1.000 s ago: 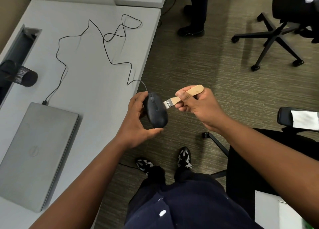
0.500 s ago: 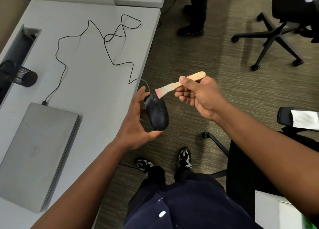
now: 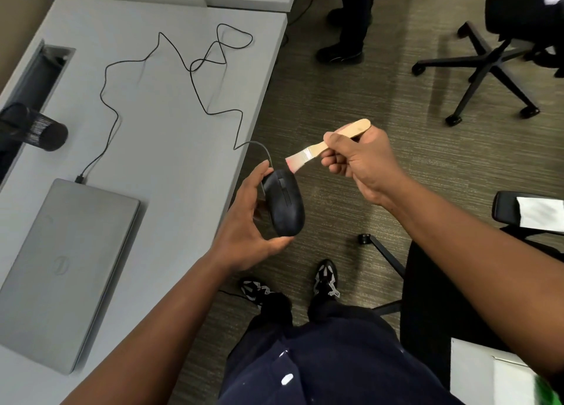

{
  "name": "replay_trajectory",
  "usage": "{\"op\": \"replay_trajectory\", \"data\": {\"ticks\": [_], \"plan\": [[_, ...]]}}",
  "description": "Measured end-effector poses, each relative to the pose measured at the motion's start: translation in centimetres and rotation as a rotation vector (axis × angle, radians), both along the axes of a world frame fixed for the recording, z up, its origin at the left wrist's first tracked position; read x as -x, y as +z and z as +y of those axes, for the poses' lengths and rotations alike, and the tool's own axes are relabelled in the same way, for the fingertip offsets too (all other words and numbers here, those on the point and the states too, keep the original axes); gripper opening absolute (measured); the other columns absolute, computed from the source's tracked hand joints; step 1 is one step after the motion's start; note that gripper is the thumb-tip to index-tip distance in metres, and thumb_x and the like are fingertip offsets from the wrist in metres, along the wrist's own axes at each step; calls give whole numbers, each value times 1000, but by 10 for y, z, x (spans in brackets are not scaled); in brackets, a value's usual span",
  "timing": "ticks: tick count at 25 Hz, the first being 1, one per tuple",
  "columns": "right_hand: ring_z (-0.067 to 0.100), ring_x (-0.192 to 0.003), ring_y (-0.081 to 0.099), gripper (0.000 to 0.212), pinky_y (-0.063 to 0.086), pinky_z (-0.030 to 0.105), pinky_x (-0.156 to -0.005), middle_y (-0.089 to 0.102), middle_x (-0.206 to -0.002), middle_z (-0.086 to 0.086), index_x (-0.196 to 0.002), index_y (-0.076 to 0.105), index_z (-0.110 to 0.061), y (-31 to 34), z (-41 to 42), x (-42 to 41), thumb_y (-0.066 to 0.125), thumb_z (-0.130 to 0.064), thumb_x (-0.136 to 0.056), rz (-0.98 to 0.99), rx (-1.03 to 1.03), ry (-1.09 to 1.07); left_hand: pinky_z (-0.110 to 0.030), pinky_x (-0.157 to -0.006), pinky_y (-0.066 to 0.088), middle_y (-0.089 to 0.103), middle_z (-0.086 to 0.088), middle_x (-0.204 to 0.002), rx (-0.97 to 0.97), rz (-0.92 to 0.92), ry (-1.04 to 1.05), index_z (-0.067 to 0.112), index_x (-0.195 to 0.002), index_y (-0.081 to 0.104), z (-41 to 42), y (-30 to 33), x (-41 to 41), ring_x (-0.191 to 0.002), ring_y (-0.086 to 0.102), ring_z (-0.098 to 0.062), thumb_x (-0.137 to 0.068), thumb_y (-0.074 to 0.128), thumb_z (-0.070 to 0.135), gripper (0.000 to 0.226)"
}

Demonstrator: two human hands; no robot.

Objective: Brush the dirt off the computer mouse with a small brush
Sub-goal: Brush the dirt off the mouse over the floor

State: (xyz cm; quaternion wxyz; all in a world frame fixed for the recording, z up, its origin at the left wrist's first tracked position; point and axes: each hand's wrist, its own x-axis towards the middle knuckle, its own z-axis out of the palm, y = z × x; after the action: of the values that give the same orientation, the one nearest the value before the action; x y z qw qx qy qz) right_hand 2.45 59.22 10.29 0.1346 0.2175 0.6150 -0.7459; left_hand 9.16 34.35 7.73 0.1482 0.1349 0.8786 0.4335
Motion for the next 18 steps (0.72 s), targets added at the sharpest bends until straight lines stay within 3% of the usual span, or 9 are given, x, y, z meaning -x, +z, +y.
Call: {"op": "replay_trajectory", "data": {"ticks": [3, 6, 9, 13, 15, 18], "plan": [[16, -69, 69, 12, 57, 23, -61, 73, -78, 9, -102, 68, -4, 2, -6, -2, 69, -16, -99, 6, 110, 61, -32, -97, 57, 32, 14, -165, 1, 7, 2, 45, -163, 12, 1, 3, 2, -133, 57, -19, -67, 100, 22, 132], [17, -70, 70, 13, 57, 24, -62, 74, -80, 10, -103, 67, -5, -1, -9, -3, 71, -15, -98, 30, 8, 81, -33, -101, 55, 33, 10, -165, -5, 20, 1, 39, -164, 14, 1, 2, 3, -143, 49, -18, -67, 100, 20, 130], [20, -73, 70, 11, 56, 26, -62, 73, -83, 14, -102, 65, -6, -3, -5, -5, 71, -15, -98, 121, -108, 51, -28, -96, 56, 33, 12, -165, 7, -9, 7, 37, -164, 16, 0, 1, 0, -139, 49, -11, -68, 100, 20, 129], [22, -75, 72, 9, 58, 26, -64, 73, -83, 13, -102, 63, -7, 2, -9, -8, 69, -13, -98, 189, 41, 31, -30, -101, 55, 30, 16, -166, 8, -27, 4, 41, -165, 13, 0, 2, -2, -142, 45, -3, -68, 99, 19, 131], [20, -73, 71, 8, 58, 27, -64, 73, -81, 12, -101, 63, -8, 3, -13, -9, 70, -13, -98, 143, 83, 51, -33, -100, 57, 29, 17, -165, -8, -25, 4, 44, -164, 12, 2, 3, 0, -141, 48, -7, -67, 99, 19, 132], [20, -70, 70, 8, 57, 28, -63, 73, -80, 13, -99, 64, -10, -2, -13, -12, 70, -13, -98, 98, -17, 56, -35, -99, 59, 28, 18, -166, -60, -45, 37, 46, -163, 13, 1, 0, 0, -140, 53, -14, -66, 100, 16, 134]]}}
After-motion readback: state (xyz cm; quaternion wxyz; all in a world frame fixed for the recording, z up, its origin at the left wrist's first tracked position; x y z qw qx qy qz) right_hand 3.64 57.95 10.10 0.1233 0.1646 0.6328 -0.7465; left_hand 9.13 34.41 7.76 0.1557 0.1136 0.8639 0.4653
